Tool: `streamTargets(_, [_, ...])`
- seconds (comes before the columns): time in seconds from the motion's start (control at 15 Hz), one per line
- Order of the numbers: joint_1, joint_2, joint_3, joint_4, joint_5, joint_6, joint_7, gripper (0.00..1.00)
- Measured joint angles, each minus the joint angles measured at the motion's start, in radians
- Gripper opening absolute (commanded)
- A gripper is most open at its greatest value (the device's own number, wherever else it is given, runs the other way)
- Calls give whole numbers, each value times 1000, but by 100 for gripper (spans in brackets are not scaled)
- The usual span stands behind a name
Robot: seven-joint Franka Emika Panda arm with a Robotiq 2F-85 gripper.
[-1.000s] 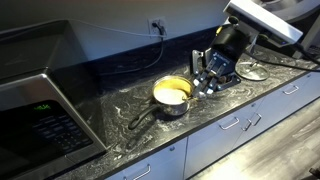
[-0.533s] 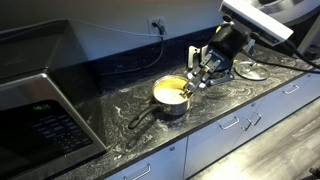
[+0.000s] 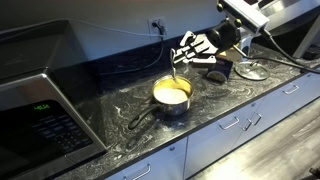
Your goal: Use the silver fork to stir the contents in the silver pot on the left.
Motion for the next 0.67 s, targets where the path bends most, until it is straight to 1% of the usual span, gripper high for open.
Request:
streamTargets(0.13, [1,32,3,0,99,50,2,4])
streamTargets(0.27, [8,68,10,1,191,127,2,4])
streamTargets(0.4, [19,99,14,3,256,211,-1,4])
streamTargets(0.53, [28,119,20,5,297,280,-1,4])
streamTargets(0.6, [31,126,22,6,309,300,-1,14])
streamTargets(0.67, [31,131,24,6,316,304,-1,14])
